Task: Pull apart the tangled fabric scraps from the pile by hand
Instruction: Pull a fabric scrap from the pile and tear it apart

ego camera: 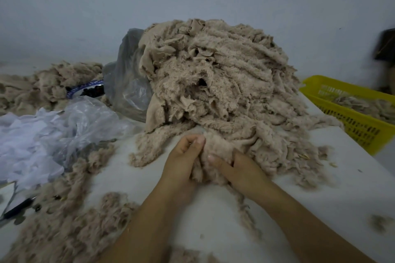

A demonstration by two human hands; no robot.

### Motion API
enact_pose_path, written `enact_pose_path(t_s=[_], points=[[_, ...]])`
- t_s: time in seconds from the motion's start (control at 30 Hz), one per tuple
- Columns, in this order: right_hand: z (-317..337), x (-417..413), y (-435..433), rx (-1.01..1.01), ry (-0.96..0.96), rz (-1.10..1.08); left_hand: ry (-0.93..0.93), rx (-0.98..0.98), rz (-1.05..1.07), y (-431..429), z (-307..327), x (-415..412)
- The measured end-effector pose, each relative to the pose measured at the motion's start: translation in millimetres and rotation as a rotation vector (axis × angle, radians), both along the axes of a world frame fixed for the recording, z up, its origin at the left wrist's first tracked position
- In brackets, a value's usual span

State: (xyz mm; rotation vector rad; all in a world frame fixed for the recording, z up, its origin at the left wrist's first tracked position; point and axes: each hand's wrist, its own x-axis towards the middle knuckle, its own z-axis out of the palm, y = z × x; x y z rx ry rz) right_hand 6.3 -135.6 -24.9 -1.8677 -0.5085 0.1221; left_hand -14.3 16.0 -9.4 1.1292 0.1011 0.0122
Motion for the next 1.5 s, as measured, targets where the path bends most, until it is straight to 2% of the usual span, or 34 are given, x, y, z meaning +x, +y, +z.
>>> enact_pose_path(t_s=[0.07, 0.2, 0.3, 0.4, 0.47, 0.63, 0.77, 0.87, 0.93, 0.97, 1.0, 1.1, 1.17, 1.3, 1.5], points=[[-3.5, 1.5, -1.4, -0.103, -0.024, -0.041, 0.028, -0.121, 0.035, 5.0, 1.0, 3.7], [-0.2, 0.1, -2.7, -0.001, 0.037, -0.054, 0.038, -0.282, 0.033, 11.1, -0.3, 5.8], [3.0, -0.8, -4.9, 0.061, 0.093, -0.065, 0.042, -0.408, -0.047, 13.2, 1.5, 4.4], [0.2, -0.9, -6.4, 0.019, 0.058, -0.052, 0.025, -0.525, -0.107, 16.1, 3.1, 5.4], [0.7, 0.4, -7.1, 0.002, 0.039, -0.039, 0.026, -0.518, -0.153, 14.9, 4.0, 7.2], [3.6, -0.8, -7.7, 0.011, 0.043, -0.021, -0.012, -0.079, -0.16, 5.2, -0.3, 4.5], [5.6, 0.3, -8.6, 0.12, 0.02, -0.091, -0.115, 0.401, -0.108, 3.8, -8.9, 0.6], [9.7, 3.0, -14.6, 0.172, 0.046, -0.145, -0.19, 0.664, -0.047, 4.3, -10.4, -0.2], [9.5, 2.9, -18.0, 0.162, 0.053, -0.157, -0.154, 0.76, 0.051, 4.3, -10.9, 1.1], [10.3, 2.7, -17.6, 0.168, 0.049, -0.159, -0.134, 0.718, 0.087, 4.3, -8.7, 1.3], [9.2, 2.8, -17.3, 0.177, 0.047, -0.149, -0.121, 0.582, 0.111, 5.1, -7.0, 2.1], [9.3, 2.3, -11.8, 0.192, 0.043, -0.121, -0.052, -0.134, 0.008, 9.3, -1.8, 5.9], [10.1, 1.7, -4.8, 0.229, 0.029, -0.079, -0.003, -0.453, -0.102, 12.1, 1.3, 4.0], [6.2, -4.3, 4.9, 0.019, -0.06, -0.012, 0.012, -0.604, -0.255, 13.6, 8.5, -1.1], [6.6, 2.1, -14.7, -0.058, -0.072, -0.177, 0.011, -0.769, -0.057, 26.6, 9.9, 4.9]])
